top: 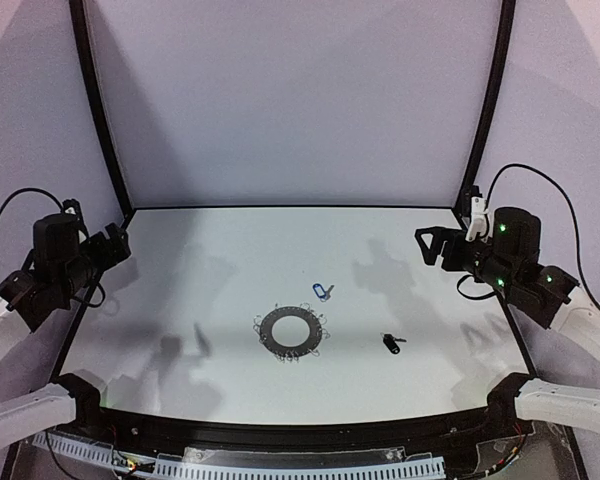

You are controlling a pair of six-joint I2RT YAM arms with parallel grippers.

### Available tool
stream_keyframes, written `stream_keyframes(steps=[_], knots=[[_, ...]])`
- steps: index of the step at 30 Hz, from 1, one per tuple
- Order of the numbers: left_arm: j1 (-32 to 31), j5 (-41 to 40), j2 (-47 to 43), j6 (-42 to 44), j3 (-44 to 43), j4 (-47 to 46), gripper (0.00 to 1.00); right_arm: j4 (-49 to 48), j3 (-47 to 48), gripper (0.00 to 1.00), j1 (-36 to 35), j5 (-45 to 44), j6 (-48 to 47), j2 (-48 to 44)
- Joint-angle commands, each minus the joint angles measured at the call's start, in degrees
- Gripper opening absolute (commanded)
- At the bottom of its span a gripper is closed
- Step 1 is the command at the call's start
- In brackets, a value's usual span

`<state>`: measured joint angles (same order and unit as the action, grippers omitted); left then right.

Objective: Put the keys on the keyring

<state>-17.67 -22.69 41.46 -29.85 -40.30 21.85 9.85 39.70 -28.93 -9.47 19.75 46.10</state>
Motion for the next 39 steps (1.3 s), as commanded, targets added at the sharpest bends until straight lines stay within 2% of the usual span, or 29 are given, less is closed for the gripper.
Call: stream_keyframes(steps=[1,5,7,9,11,16,19,22,28,34,39], knots=[[0.12,5.19,2.32,3.17,-1.04,1.11,0.99,-0.63,-0.57,0.98,0.19,1.28,-0.06,-0.38],[-0.99,16.8,10.31,5.82,-2.67,-2.57,0.99,0.43,0.09,0.98,0.21,3.07,0.41,0.99],[-5.27,17.55,14.34,9.84,-4.0,-4.63,0.99,1.83,1.36,0.98,0.2,3.8,0.69,1.78],[-12.15,15.31,18.27,16.07,-6.38,-5.13,0.99,3.16,2.31,0.98,0.18,4.32,1.14,2.32],[-17.78,16.99,21.41,21.4,-7.86,-6.92,0.99,3.97,2.75,0.98,0.19,5.33,1.42,2.59],[-26.39,33.51,27.44,31.42,-9.93,-11.7,0.99,5.94,3.1,0.98,0.2,6.67,2.13,1.77],[-31.27,37.33,33.06,36.81,-14.07,-7.46,0.99,7.07,2.97,0.98,0.19,6.74,2.42,0.63],[-35.85,35.76,38.36,40.51,-18.71,-3.05,0.99,7.98,2.6,0.98,0.2,6.96,2.56,-0.79],[-42.42,31.44,48.29,45.43,-24.28,-1.8,0.99,9.7,2.4,0.98,0.24,9.26,1.36,-2.76],[-46.82,23.77,60.22,51.69,-32.94,3.32,0.87,10.95,2.45,0.98,0.23,13.44,-0.57,-3.69],[-47.24,19.5,65.45,53.97,-37.42,4.83,0.77,12.32,2.57,0.98,0.2,14.74,-1.94,-4.14]])
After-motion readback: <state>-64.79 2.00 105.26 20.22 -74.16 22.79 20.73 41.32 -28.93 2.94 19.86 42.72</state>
